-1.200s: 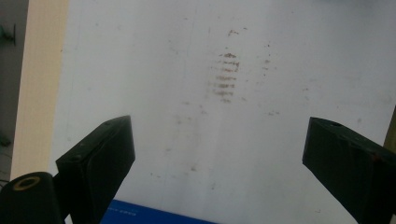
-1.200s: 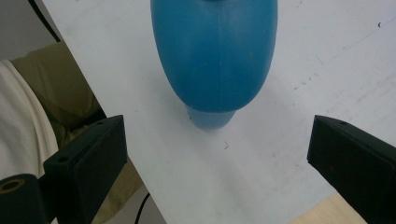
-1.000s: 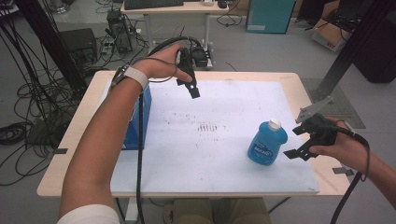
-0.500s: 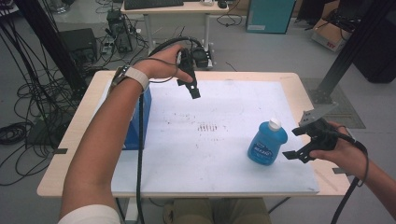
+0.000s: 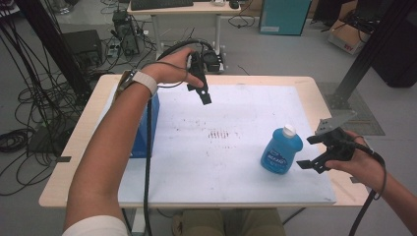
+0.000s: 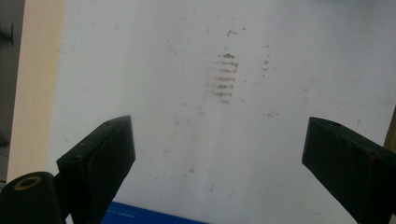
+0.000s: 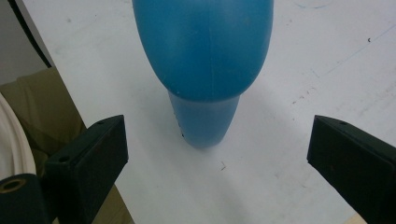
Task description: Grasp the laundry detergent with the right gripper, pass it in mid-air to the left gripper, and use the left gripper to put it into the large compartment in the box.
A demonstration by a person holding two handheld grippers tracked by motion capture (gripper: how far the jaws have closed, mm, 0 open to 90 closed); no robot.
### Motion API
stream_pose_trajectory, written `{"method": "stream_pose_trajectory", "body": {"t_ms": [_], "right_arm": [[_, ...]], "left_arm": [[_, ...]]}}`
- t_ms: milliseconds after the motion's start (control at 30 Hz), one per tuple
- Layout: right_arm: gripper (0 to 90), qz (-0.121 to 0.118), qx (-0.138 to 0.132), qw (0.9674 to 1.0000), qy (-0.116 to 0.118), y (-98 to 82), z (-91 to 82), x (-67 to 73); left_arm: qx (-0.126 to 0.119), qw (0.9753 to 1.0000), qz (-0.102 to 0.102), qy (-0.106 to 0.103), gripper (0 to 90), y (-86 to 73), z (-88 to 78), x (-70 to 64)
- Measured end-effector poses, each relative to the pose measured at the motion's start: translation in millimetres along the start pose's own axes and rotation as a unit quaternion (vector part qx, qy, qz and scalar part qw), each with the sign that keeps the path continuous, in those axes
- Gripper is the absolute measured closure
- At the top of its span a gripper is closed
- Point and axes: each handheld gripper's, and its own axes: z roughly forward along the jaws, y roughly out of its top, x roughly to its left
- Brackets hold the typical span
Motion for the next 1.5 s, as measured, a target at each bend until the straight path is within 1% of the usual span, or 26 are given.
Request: {"method": "stream_pose_trajectory", "body": {"t_ms": [67,100,133,167,200,233,267,433,467,500,533,567,600,633,667,733,800,867,900,967,1000,1200,1367,1500], "right_arm": [[5.4,-0.001,-0.003,1.0000,-0.001,-0.2,0.2,0.1],[5.4,-0.002,-0.003,1.0000,-0.001,-0.3,0.3,0.2],[5.4,-0.002,-0.002,1.0000,-0.002,-0.2,0.4,0.3],[5.4,0.000,-0.001,1.0000,-0.001,-0.1,0.7,0.5],[5.4,0.000,-0.001,1.0000,-0.001,-0.1,0.7,0.5],[5.4,-0.002,-0.001,1.0000,0.000,-0.1,0.9,0.2],[5.4,-0.003,-0.001,1.0000,0.000,-0.2,1.2,0.3],[5.6,-0.002,-0.003,1.0000,0.000,-1.0,2.2,0.9],[5.6,-0.003,-0.005,1.0000,-0.001,-1.4,2.6,0.7],[5.6,-0.003,-0.005,1.0000,0.000,-1.5,2.5,0.7],[5.6,-0.003,-0.006,1.0000,0.000,-1.7,2.5,0.8],[5.7,-0.003,-0.006,1.0000,0.000,-1.9,2.3,0.8],[5.8,-0.002,-0.007,1.0000,-0.001,-2.2,2.1,1.0],[5.8,-0.001,-0.008,1.0000,0.000,-2.4,2.1,1.0],[5.8,-0.003,-0.011,0.9999,-0.001,-2.9,2.4,0.7],[5.8,0.000,-0.016,0.9999,-0.002,-3.9,2.7,0.5],[5.9,0.001,-0.018,0.9998,0.000,-4.8,3.2,0.1],[6.0,0.004,-0.017,0.9998,0.000,-5.5,4.1,0.3],[5.9,0.000,-0.016,0.9999,0.000,-6.0,4.7,-0.1],[6.0,0.002,-0.016,0.9999,0.002,-6.6,5.7,0.0],[5.9,0.003,-0.016,0.9999,0.002,-6.9,6.1,0.2],[6.2,0.004,-0.016,0.9999,0.004,-10.4,11.6,0.6],[6.4,0.006,-0.017,0.9998,0.006,-12.8,13.9,1.1],[6.6,0.006,-0.026,0.9996,0.004,-14.5,14.8,1.3]], "left_arm": [[0.001,1.0000,0.001,0.000,9.9,-0.5,0.3,0.2],[-0.011,0.9998,-0.015,0.000,9.9,-1.0,1.8,-1.9],[-0.002,1.0000,-0.002,0.002,9.9,-1.0,0.6,-0.4],[-0.012,0.9998,-0.014,0.000,9.9,-1.3,1.6,-1.9],[-0.001,1.0000,0.000,0.001,9.9,-1.0,0.3,-0.2],[-0.015,0.9997,-0.018,-0.001,9.9,-1.3,1.9,-2.6],[-0.013,0.9998,-0.015,-0.001,9.9,-1.3,1.5,-2.1],[-0.012,0.9998,-0.016,0.000,9.9,-1.6,1.7,-2.2],[0.000,1.0000,0.000,0.000,9.9,-1.2,0.1,-0.1],[-0.001,1.0000,-0.001,0.001,9.9,-1.1,0.1,-0.3],[-0.012,0.9998,-0.015,0.001,9.9,-1.2,1.5,-2.4],[-0.010,0.9999,-0.013,0.001,9.9,-0.9,1.4,-2.2],[-0.002,1.0000,-0.004,-0.001,9.9,-0.6,0.5,-1.2],[-0.001,1.0000,-0.004,-0.002,9.9,-0.1,0.3,-1.2],[0.001,1.0000,0.001,-0.001,9.9,0.4,-0.1,-0.7],[-0.003,1.0000,-0.001,0.002,9.9,0.6,0.2,-1.4],[-0.003,1.0000,-0.001,0.002,9.9,0.6,0.2,-1.3],[0.001,1.0000,0.000,0.000,9.9,0.4,0.0,-0.9],[-0.001,1.0000,0.000,0.003,9.9,0.2,0.3,-1.2],[-0.001,1.0000,-0.001,0.003,9.9,-0.1,0.3,-1.2],[-0.003,1.0000,-0.003,0.003,9.9,-0.3,0.3,-1.3],[0.001,1.0000,-0.001,0.001,9.9,-0.5,1.0,-1.0],[-0.001,1.0000,-0.003,0.001,9.9,0.5,1.1,-1.5],[-0.001,1.0000,-0.001,0.002,9.9,0.5,1.6,-1.3]]}}
